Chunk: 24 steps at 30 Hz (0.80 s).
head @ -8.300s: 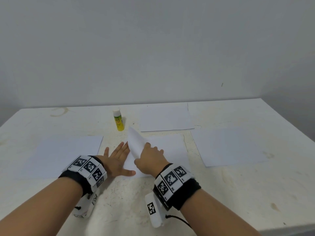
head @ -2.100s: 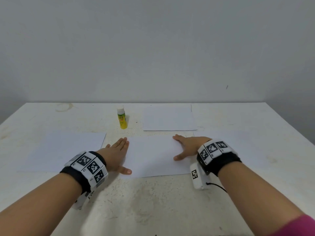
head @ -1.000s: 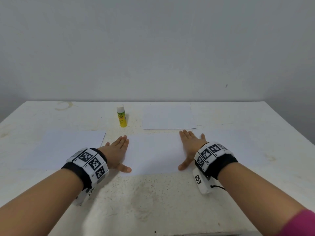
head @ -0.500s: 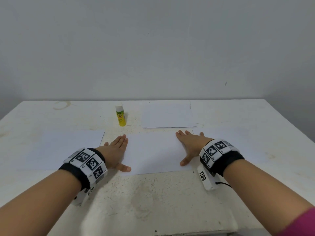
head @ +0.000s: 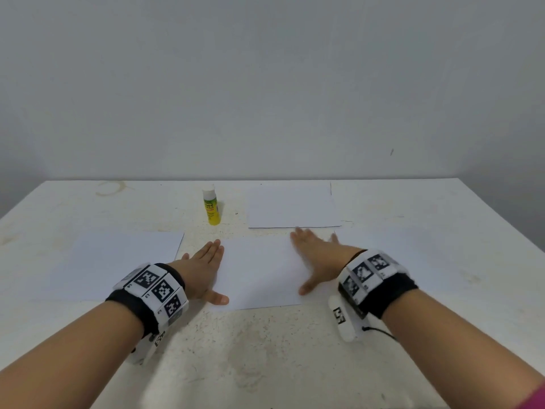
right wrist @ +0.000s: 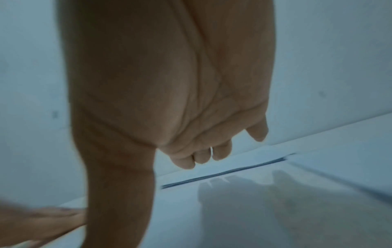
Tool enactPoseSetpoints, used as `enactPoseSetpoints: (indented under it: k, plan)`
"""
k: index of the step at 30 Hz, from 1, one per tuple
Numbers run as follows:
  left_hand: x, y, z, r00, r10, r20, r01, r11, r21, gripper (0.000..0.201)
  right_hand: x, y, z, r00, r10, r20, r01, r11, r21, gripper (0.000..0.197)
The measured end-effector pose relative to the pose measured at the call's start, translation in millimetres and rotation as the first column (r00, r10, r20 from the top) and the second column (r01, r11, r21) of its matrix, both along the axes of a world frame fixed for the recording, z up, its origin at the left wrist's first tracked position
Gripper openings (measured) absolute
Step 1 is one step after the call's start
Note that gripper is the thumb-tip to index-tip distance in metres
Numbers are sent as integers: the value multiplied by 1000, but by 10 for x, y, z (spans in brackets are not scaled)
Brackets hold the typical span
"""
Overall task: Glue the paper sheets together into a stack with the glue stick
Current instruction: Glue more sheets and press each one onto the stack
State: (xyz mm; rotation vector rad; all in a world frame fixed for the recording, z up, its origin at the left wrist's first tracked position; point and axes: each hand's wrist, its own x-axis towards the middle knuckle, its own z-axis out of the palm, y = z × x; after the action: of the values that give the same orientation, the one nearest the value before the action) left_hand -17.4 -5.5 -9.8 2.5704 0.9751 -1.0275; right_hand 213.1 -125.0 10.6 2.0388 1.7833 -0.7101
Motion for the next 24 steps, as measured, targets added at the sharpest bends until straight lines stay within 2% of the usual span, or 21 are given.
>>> enactPoseSetpoints:
  k: [3, 6, 9, 15, 18, 21, 24]
  plan:
    - [7, -5, 9, 1000, -1, 0, 1, 1000, -4, 116, -507, 105, -40, 988, 139, -61, -134, 988, 78, 101]
    - [3, -2, 11, 1000, 2, 10, -2, 1000, -6, 117, -822, 227, -157, 977, 196, -84, -194, 980, 35, 94]
    - [-12, -4, 11, 1000, -1, 18, 1, 1000, -4, 116, -684, 226, -194, 985, 159, -73, -158, 987, 7, 94]
    - [-18, -8, 22, 1000, 5, 30, -5, 1000, -16, 116, 2, -12, -86, 999, 5, -32, -7, 997, -79, 94]
    - [-15, -5, 13, 999, -8, 32, 8, 1000, 1, 116, 111, -61, -65, 999, -32, -9, 31, 995, -92, 94]
    - [-13, 16, 9, 999, -18, 41, 18, 1000, 18, 117, 43, -11, -18, 998, -51, 29, 52, 998, -33, 101]
    - [-15, 73, 91, 990, 14, 142, -20, 999, 41, 116, -90, 60, 45, 989, -48, 143, 38, 997, 73, 91]
